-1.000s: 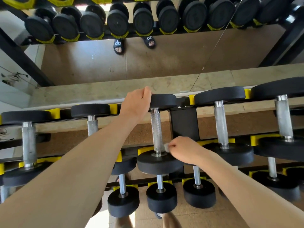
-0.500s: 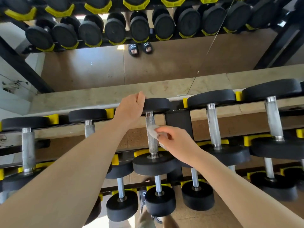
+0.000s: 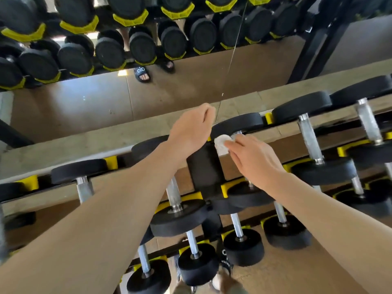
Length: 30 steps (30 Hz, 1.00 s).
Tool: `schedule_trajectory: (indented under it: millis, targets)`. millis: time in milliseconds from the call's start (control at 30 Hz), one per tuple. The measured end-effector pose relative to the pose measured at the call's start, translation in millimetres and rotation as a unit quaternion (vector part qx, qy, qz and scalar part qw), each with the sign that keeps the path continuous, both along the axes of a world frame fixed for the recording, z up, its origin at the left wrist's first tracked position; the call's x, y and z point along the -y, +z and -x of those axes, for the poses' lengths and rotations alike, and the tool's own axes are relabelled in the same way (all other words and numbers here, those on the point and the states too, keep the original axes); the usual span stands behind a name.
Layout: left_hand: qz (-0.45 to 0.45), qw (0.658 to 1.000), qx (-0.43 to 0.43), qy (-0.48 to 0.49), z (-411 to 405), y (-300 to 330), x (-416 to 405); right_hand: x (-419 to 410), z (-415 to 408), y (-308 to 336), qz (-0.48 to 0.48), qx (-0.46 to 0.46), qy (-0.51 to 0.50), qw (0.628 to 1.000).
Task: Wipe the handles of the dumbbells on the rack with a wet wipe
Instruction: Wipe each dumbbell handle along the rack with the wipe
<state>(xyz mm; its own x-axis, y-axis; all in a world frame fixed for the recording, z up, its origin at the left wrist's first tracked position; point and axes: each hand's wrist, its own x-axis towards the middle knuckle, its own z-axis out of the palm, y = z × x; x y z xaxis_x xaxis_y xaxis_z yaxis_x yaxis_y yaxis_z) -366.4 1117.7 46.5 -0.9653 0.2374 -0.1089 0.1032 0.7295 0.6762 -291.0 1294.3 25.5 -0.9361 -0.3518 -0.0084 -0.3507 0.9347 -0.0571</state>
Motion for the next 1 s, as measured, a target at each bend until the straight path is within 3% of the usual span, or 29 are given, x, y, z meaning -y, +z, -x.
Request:
schedule_trajectory:
  millis: [233, 467, 600, 700, 767, 867, 933, 1000]
  targets:
    - [-0.028, 0.999, 0.020, -0.033, 14, -11, -74, -33, 28, -23, -0.050, -0.063, 0.112, 0.990]
    - [0.080, 0.994, -0.018, 0.072, 17, -30, -104, -73, 44, -39, -0.009, -0.024, 0.166, 0.986]
    - [0.091, 0.988, -0.056, 0.109, 15, -39, -107, -94, 46, -44, 0.133, 0.012, 0.098, 0.986]
    - [0.098, 0.985, -0.100, 0.102, 14, -43, -108, -92, 39, -54, 0.277, 0.078, -0.014, 0.958]
    - [0.096, 0.985, -0.103, 0.102, 14, -45, -108, -81, 42, -55, 0.416, 0.194, -0.143, 0.877]
    - [0.075, 0.986, -0.092, 0.120, 15, -47, -107, -70, 61, -57, 0.533, 0.360, -0.355, 0.679]
    - [0.069, 0.986, -0.089, 0.120, 15, -46, -108, -70, 66, -64, 0.554, 0.426, -0.393, 0.598]
    - [0.060, 0.987, -0.091, 0.119, 15, -46, -108, -71, 67, -70, 0.588, 0.464, -0.382, 0.541]
